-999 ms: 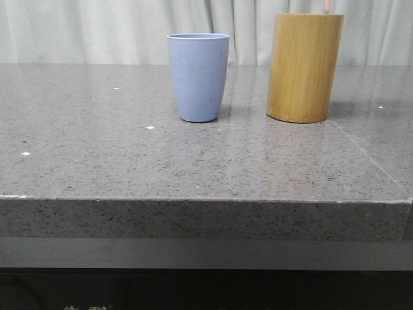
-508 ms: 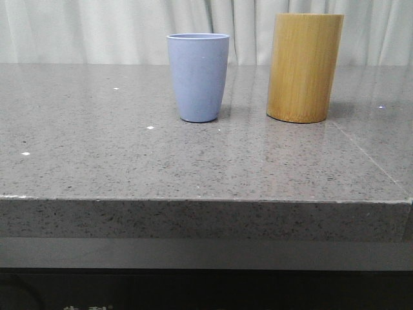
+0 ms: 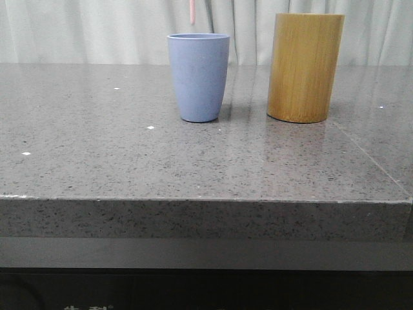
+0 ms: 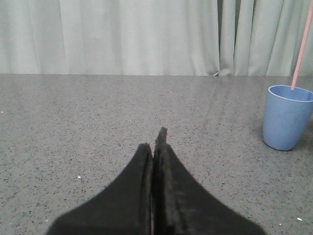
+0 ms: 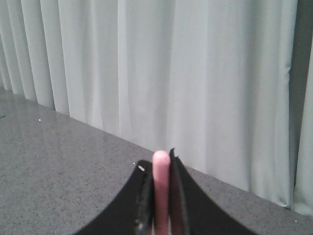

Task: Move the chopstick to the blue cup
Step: 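Carry the pink stick over the blue cup and release it inside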

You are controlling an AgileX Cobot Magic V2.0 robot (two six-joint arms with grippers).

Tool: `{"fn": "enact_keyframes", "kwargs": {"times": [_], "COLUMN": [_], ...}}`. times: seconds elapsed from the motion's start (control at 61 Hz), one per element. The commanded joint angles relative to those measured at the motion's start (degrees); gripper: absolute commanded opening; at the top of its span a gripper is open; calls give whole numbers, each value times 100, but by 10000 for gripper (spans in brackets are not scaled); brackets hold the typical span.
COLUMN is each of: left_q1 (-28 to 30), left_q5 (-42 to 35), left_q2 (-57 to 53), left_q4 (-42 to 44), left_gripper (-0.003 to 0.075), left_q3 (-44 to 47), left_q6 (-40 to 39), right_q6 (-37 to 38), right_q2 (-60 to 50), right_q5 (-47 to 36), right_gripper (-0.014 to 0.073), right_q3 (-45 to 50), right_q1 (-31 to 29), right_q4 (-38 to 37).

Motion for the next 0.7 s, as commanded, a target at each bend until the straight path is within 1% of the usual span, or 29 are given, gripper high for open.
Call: {"fn": "enact_keyframes", "kwargs": {"times": [0.0,0.213,0.393,0.557,0.606,0.688], "left_q1": [2,2,2,2,2,2], "left_q5": [-463,-463,-463,-463,-463,-463], "left_q2": [-57,-57,-57,-57,-57,-57], "left_q4": [-51,-51,-51,-51,-51,-51], "left_gripper": [-19,-19,-19,-19,-19,-19], "left_q3": [-122,-122,-122,-122,-122,-122], "left_q6": [-43,-43,-43,-43,-43,-43], "right_q6": [-37,-37,-37,-37,-37,-37], "right_q2": [-180,112,340,346,346,346], "right_q5": [-505,-375,-37,-30,-15,4], "right_gripper": [3,3,6,10,26,90], "right_q3": [-188,-188,-160,36,120,231], "right_q1": [-15,-15,-15,-15,-15,-15], "right_q4": [3,-10,-10,-10,-10,-10]}}
